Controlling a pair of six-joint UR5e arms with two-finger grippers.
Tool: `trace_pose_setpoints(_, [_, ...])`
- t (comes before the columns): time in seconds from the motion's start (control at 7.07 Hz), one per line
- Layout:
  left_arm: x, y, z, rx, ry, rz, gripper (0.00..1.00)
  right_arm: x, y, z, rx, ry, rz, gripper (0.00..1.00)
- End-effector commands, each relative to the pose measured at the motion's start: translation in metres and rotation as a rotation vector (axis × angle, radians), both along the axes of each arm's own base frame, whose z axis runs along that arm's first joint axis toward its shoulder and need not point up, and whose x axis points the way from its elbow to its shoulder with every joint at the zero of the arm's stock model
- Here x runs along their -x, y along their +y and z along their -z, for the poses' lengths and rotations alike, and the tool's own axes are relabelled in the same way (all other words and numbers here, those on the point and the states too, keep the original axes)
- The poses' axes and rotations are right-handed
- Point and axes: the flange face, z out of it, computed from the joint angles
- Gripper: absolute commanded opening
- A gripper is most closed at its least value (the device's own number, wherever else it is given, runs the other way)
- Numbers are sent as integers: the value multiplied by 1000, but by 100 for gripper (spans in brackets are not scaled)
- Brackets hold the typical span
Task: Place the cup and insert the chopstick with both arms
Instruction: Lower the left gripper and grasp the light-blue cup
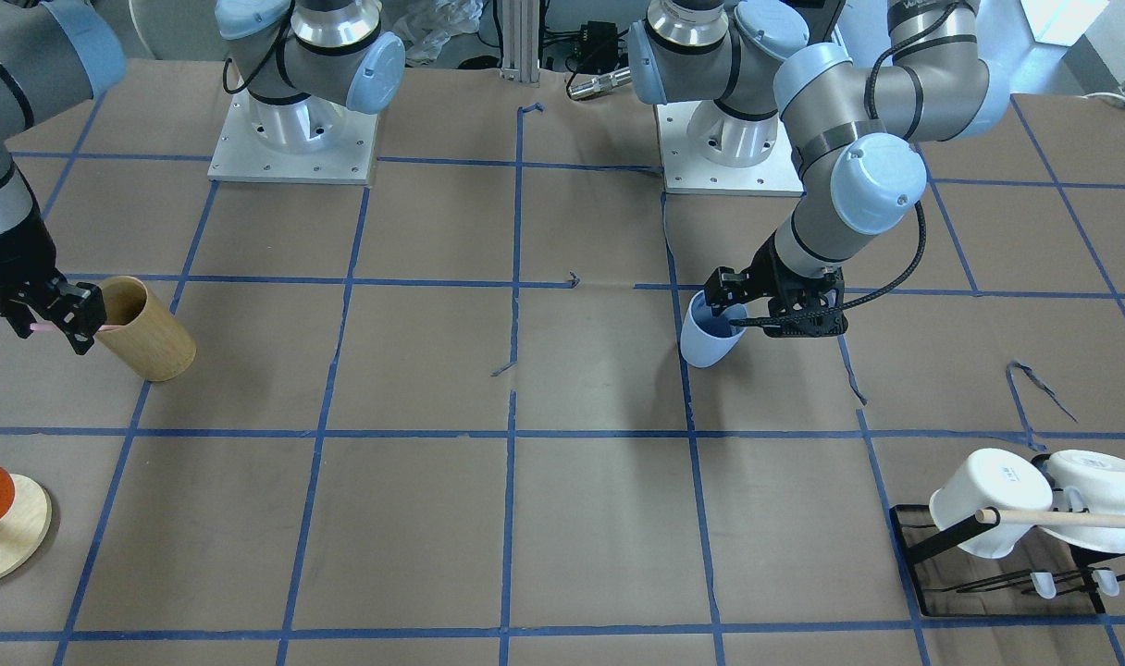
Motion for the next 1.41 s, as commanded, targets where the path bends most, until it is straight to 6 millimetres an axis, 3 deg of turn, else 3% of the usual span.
trace_pose_setpoints(0.0, [1,-5,2,15,21,-14,0,-3,0,-2,11,-25,1,27])
trace_pose_setpoints(0.14, [1,-8,1,36,19,-14,0,-4,3,-5,8,-25,1,7])
trace_pose_setpoints(0.28, [2,-13,-3,51,26,-17,0,-3,3,-6,0,-23,4,0])
trace_pose_setpoints(0.42, [17,-26,-22,97,58,-36,0,-2,3,-6,0,-20,5,0])
trace_pose_setpoints(0.57, [47,-44,-58,151,48,-54,0,-1,1,-12,9,-13,5,0])
trace_pose_setpoints(0.71, [91,-47,-74,141,71,-49,0,1,-4,-28,-12,-25,5,0])
trace_pose_setpoints(0.85, [133,-46,-69,116,87,-119,0,4,-12,-57,-40,-46,4,0])
trace_pose_setpoints(1.13, [227,-24,-47,152,78,-72,0,7,-19,-105,-84,-64,4,0])
trace_pose_setpoints(1.27, [253,0,-26,123,45,-16,0,8,-20,-127,-91,-64,5,0])
